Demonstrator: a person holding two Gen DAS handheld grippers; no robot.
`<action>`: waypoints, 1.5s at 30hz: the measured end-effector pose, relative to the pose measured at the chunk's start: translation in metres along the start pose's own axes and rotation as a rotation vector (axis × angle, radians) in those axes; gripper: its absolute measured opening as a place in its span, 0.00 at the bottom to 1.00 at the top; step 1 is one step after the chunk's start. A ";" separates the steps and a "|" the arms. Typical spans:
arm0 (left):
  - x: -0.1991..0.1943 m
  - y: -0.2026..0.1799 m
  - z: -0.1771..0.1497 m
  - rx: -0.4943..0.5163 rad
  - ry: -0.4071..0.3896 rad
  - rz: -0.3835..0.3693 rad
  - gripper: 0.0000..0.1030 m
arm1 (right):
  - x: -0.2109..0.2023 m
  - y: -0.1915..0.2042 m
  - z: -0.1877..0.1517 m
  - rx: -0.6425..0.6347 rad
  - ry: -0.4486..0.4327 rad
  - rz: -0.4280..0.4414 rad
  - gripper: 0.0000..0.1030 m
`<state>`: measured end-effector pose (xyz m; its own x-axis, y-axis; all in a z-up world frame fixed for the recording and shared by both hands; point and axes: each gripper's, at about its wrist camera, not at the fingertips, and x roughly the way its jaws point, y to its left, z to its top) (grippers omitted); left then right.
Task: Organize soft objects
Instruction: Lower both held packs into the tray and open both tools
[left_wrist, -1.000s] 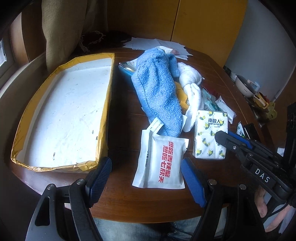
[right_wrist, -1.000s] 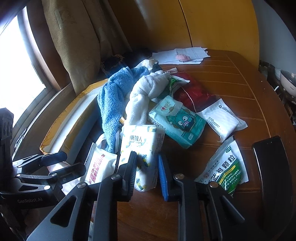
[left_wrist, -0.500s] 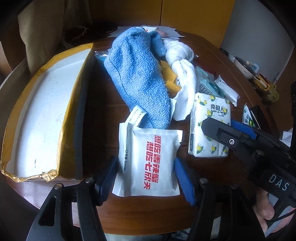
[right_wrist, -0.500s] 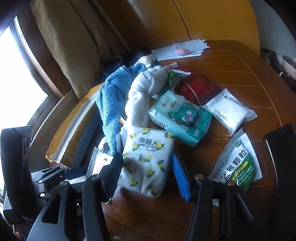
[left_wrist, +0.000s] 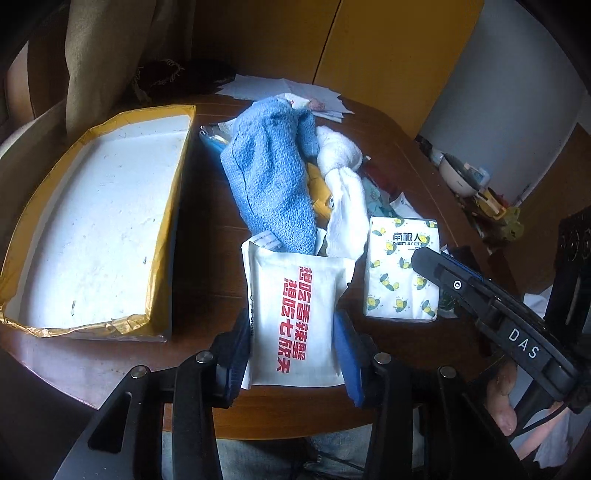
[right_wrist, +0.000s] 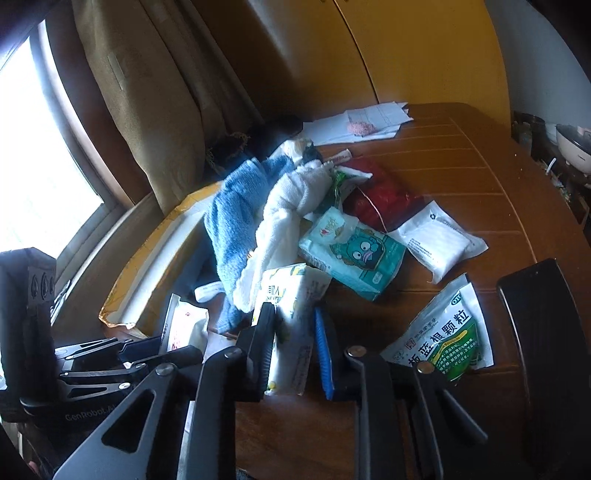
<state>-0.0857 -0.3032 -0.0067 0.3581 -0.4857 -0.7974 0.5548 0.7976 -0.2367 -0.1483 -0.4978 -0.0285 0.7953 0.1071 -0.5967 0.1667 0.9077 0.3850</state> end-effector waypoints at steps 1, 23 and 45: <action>-0.006 0.003 0.002 -0.011 -0.011 -0.006 0.44 | -0.006 0.004 0.002 -0.004 -0.020 0.010 0.20; -0.031 0.178 0.043 -0.294 -0.140 0.263 0.45 | 0.117 0.171 0.039 -0.227 0.148 0.248 0.20; -0.026 0.160 0.040 -0.320 -0.153 0.235 0.72 | 0.093 0.150 0.036 -0.217 0.089 0.291 0.58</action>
<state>0.0234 -0.1767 -0.0016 0.5681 -0.3056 -0.7641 0.1923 0.9521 -0.2378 -0.0284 -0.3666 -0.0003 0.7360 0.3997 -0.5464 -0.1943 0.8979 0.3951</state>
